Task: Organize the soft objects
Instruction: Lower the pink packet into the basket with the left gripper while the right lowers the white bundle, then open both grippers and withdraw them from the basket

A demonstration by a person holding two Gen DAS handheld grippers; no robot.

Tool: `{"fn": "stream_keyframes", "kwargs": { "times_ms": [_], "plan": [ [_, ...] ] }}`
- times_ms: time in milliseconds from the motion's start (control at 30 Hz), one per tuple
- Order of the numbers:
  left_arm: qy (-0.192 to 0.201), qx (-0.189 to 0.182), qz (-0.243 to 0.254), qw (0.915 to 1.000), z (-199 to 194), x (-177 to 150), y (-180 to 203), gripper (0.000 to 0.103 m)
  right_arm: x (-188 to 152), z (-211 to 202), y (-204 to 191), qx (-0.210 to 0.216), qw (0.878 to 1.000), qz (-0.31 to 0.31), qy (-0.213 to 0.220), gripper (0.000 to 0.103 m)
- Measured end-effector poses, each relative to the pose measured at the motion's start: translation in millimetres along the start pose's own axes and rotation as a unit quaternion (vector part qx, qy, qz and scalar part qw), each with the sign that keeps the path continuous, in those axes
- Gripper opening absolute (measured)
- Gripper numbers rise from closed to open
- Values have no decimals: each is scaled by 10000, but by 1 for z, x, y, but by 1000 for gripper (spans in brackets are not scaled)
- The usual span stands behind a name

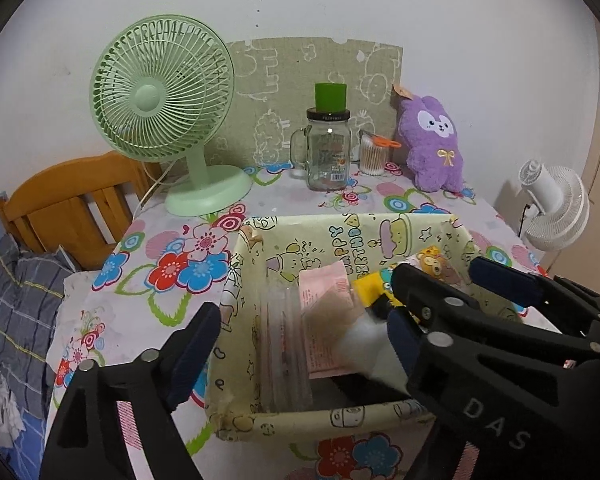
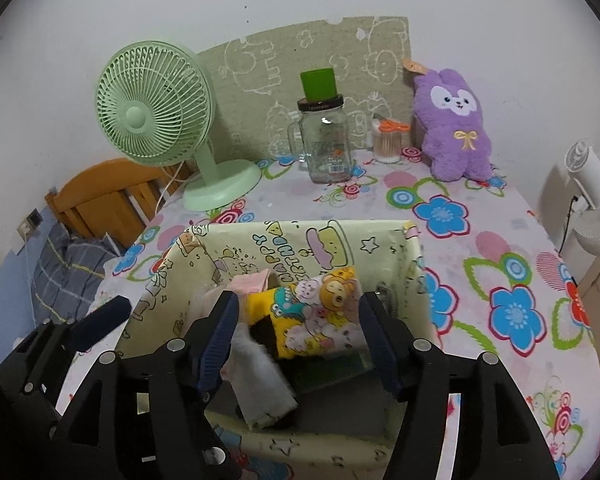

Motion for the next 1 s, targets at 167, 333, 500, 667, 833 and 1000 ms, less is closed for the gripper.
{"fn": "stream_keyframes", "kwargs": {
  "times_ms": [167,333,500,667,833,1000],
  "plan": [
    [134,1,-24,9999,-15,1,2,97,0,-20,7,-162,9997,26,172,82],
    [214,-28,14,9998,-28,0,8,100,-4,-40,9,-161,9994,6,311,88],
    [330,-43,34,9994,-46,-4,12,103,-8,-60,13,-256,9987,3,438,95],
    [421,-117,44,9990,-64,-7,19,103,-12,-84,16,-381,9977,20,559,100],
    [536,-147,37,9984,-84,-11,23,103,-17,-110,19,-530,9959,-9,737,101],
    [641,-159,-1,9978,-104,-15,24,103,-21,-135,25,-670,9940,78,856,102]
  ]
}}
Point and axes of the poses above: each gripper's, at about its wrist camera, not at the fingertips, and z roughly the way its jaws point, y to its right, x to its top, the point moved 6 cm from there along z, roughly the way its jaws point, and after that the axes turned 3 degrees about -z, right-handed, at the moved point
